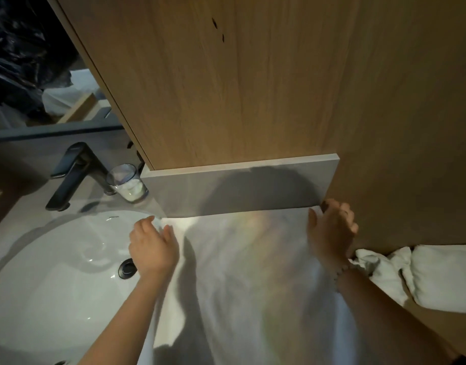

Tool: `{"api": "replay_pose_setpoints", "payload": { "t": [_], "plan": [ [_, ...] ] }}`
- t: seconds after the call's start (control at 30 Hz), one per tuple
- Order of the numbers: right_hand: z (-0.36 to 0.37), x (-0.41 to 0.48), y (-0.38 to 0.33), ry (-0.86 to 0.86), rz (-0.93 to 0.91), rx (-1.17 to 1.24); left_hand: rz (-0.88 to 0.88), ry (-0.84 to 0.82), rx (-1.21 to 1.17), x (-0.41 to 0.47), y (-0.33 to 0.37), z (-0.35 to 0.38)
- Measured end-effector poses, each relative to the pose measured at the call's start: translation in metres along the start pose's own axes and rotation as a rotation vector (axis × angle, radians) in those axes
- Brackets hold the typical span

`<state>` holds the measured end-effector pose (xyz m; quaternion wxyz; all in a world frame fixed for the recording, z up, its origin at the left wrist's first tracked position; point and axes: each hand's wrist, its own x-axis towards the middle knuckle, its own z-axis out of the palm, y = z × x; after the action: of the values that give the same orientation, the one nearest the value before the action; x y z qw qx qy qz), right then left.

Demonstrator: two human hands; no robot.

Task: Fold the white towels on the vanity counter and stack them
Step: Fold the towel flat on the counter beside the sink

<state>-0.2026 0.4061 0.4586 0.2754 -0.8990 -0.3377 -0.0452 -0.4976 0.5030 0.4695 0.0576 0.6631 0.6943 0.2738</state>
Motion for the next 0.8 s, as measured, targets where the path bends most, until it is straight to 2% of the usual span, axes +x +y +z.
{"api": "replay_pose_setpoints", "payload": {
  "t": [0.03, 0.1, 0.17, 0.23, 0.3, 0.43, 0.6, 0.8],
  "plan": [
    [0.0, -0.01, -0.008, 0.027, -0.093, 0.022, 0.145, 0.001, 0.033, -0.012, 0.006, -0.001],
    [0.004, -0.039, -0.032, 0.011, -0.32, 0.121, 0.265, -0.178, 0.056, -0.036, 0.019, -0.001],
    [0.01, -0.076, -0.057, -0.15, -0.545, 0.175, 0.316, -0.395, 0.097, -0.054, 0.029, 0.003],
    [0.017, -0.099, -0.072, -0.361, -0.656, 0.128, 0.367, -0.506, 0.19, -0.063, 0.03, 0.011],
    [0.018, -0.107, -0.072, -0.531, -0.655, -0.003, 0.355, -0.57, 0.215, -0.064, 0.029, 0.016],
    [0.015, -0.095, -0.055, -0.585, -0.737, -0.079, 0.342, -0.575, 0.244, -0.06, 0.026, 0.017],
    [0.009, -0.07, -0.028, -0.559, -0.623, -0.124, 0.251, -0.589, 0.271, -0.051, 0.019, 0.011],
    [0.002, -0.045, 0.01, -0.532, -0.455, -0.208, 0.258, -0.575, 0.219, -0.051, 0.014, 0.01]
  ]
}}
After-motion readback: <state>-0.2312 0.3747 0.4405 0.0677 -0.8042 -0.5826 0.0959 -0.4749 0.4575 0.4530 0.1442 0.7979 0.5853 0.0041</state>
